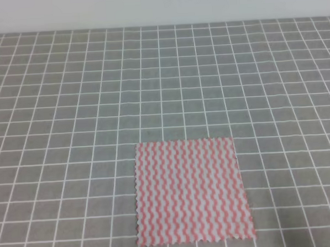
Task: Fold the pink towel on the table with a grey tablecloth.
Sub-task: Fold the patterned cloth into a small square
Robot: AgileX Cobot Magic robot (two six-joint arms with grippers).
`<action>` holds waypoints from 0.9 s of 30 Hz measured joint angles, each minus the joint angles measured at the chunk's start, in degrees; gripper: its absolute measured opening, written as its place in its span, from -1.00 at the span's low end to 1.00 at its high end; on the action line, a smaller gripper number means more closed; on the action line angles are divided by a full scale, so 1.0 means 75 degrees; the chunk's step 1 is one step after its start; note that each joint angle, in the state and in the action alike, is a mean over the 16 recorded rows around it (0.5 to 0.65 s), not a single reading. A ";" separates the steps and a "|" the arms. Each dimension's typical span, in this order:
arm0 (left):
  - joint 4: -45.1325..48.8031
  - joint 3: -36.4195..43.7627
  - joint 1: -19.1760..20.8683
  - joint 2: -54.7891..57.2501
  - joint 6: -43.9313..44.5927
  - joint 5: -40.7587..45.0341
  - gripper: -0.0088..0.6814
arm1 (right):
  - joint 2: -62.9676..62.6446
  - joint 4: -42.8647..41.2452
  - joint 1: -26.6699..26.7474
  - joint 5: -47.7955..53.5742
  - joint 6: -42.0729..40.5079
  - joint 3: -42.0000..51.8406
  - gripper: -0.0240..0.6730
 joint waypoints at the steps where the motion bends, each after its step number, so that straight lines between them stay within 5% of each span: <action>1: -0.0178 0.0000 0.0000 0.0000 -0.0068 -0.0150 -0.98 | 0.0000 0.0272 0.0000 -0.0123 0.0000 0.0000 -0.98; 14: -0.2286 -0.0028 0.0000 0.0019 -0.0851 -0.1480 -0.98 | 0.0048 0.2755 0.0001 -0.0713 -0.0007 -0.0058 -0.98; 27: -0.3212 -0.1382 0.0000 0.1819 -0.0741 0.0421 -0.98 | 0.1669 0.2548 -0.0002 0.1146 0.0013 -0.1130 -0.98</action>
